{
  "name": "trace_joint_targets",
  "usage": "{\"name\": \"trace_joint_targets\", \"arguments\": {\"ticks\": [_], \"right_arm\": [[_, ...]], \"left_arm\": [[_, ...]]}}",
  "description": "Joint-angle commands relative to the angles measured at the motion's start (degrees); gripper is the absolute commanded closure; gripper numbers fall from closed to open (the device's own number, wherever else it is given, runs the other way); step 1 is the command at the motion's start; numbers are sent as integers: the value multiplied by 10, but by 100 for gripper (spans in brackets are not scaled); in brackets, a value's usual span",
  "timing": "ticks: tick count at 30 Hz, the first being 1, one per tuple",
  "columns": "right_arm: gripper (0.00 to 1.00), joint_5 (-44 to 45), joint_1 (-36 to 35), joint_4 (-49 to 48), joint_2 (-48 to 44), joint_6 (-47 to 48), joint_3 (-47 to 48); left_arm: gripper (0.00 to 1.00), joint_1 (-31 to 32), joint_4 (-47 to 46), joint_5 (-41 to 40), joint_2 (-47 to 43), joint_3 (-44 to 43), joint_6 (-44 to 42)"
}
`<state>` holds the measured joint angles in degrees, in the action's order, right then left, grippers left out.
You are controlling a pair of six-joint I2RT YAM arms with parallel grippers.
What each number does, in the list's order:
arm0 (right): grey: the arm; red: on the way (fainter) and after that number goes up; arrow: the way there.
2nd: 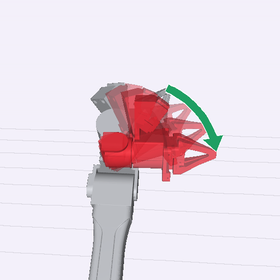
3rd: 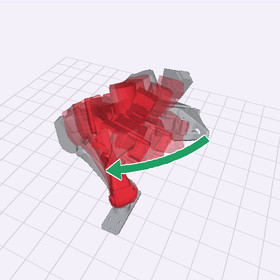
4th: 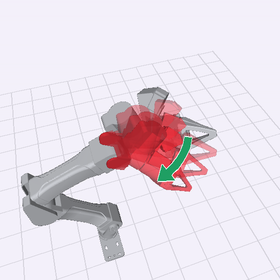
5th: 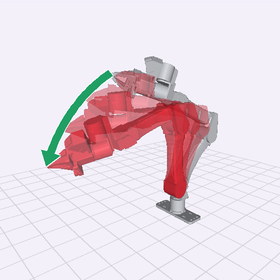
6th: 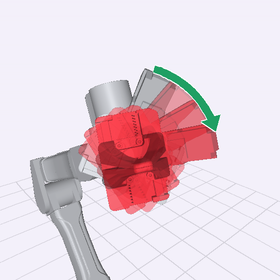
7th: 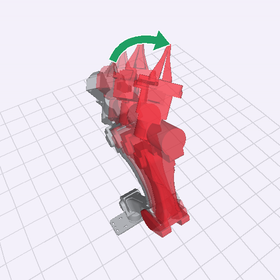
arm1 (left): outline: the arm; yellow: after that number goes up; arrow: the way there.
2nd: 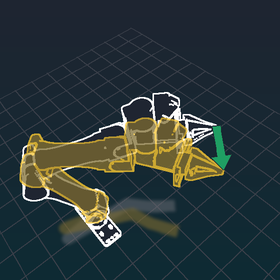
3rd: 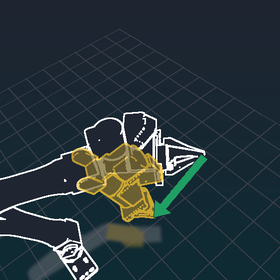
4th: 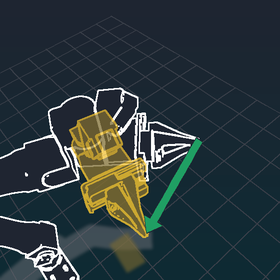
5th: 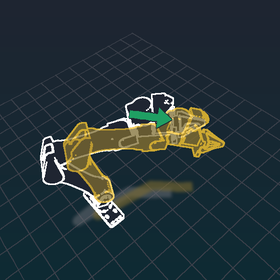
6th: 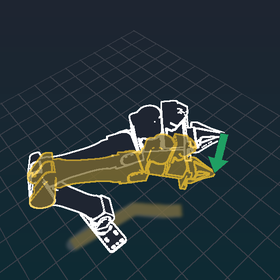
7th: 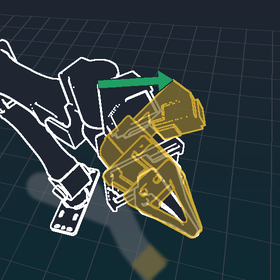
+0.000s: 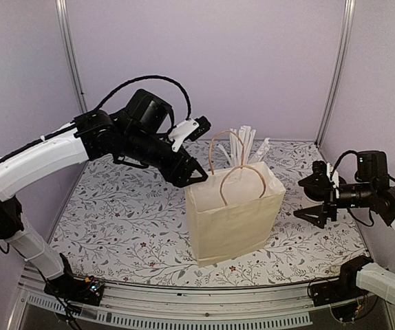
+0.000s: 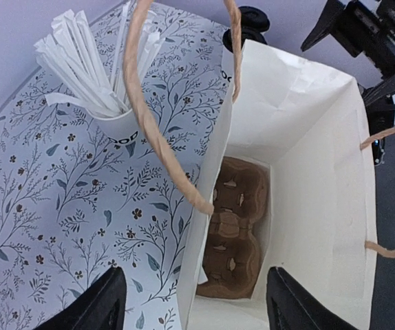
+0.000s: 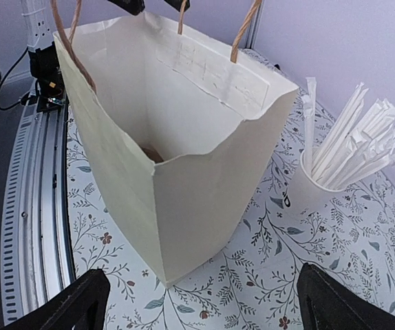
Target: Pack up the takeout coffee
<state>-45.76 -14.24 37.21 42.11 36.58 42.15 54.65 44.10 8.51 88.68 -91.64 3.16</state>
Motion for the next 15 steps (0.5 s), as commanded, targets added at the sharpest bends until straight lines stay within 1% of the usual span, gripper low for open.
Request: {"name": "trace_joint_targets", "arguments": {"ticks": [1,5,9,15], "right_arm": [[1,-43,25,-70,-25,-32,3],[1,-48,37,-64,-21,-24,-2],[1,-52,39,-66,-22,-21,-4],[1,-44,44,-67,-21,-17,-7]], "left_arm": [[31,-19,-60,29,24,-32,-18],[42,-29,-84,70,56,-46,-16],[55,-31,-76,75,86,-74,-22],[76,-28,-105,86,80,-77,-31]]}}
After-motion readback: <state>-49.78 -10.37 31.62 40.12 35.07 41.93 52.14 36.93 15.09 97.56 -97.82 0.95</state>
